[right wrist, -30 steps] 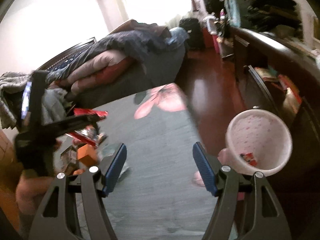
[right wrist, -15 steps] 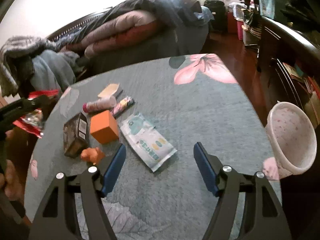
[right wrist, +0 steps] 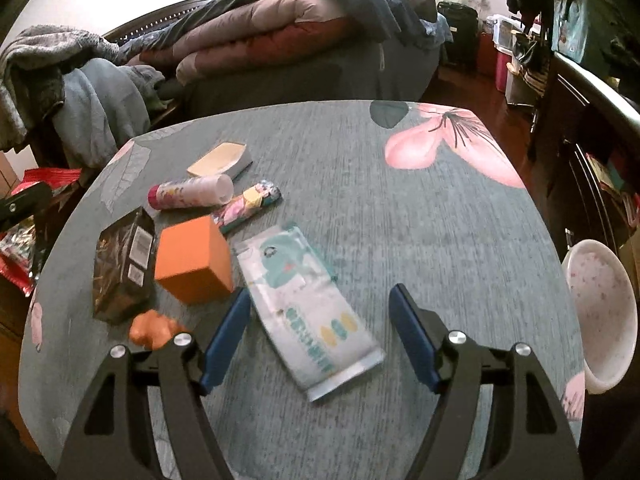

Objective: Collect trash
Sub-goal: 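Grasp the red snack bag with the left tool while the right tool grasps the white wipe pack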

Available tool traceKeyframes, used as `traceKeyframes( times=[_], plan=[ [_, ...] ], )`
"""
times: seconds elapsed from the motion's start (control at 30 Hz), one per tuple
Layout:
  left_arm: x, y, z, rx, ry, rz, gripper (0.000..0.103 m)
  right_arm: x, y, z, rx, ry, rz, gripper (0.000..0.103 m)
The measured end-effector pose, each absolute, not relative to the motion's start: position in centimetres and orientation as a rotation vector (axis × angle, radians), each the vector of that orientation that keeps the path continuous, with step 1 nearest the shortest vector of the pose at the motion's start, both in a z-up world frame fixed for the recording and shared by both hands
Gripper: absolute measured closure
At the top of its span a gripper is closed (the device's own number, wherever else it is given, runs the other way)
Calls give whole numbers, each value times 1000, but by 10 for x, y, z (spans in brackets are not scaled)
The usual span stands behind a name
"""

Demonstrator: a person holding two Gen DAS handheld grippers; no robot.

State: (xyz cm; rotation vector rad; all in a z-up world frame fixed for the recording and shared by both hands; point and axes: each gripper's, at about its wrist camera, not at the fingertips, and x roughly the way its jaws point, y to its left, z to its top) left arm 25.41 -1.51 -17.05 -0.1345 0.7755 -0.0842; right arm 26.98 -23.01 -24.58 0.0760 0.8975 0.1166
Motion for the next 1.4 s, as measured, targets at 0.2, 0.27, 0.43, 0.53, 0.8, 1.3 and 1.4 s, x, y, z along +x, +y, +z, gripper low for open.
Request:
traceKeyframes(
  times=[0.2, 0.27, 0.43, 0.53, 0.8, 1.3, 1.4],
  plan=[
    [252, -20, -165, -128, 762, -100, 61, 276, -231, -246, 73, 885, 133, 31],
    [251, -21, -163, -126, 760, -100, 61, 274, -229, -245, 49, 885, 118, 53],
    [248, -24, -160, -124, 757, -108, 61, 269, -232, -244, 64, 888, 119, 59],
    [245, -24, -158, -120, 754, -112, 61, 263, -235, -242, 85, 882, 117, 59],
    [236, -26, -149, -123, 732, -121, 61, 237, -249, -228, 157, 853, 99, 59],
    [212, -51, -137, -99, 702, -156, 61, 180, -282, -208, 291, 801, 77, 58],
    [209, -56, -136, -92, 698, -160, 61, 173, -289, -206, 301, 792, 70, 58]
  ],
)
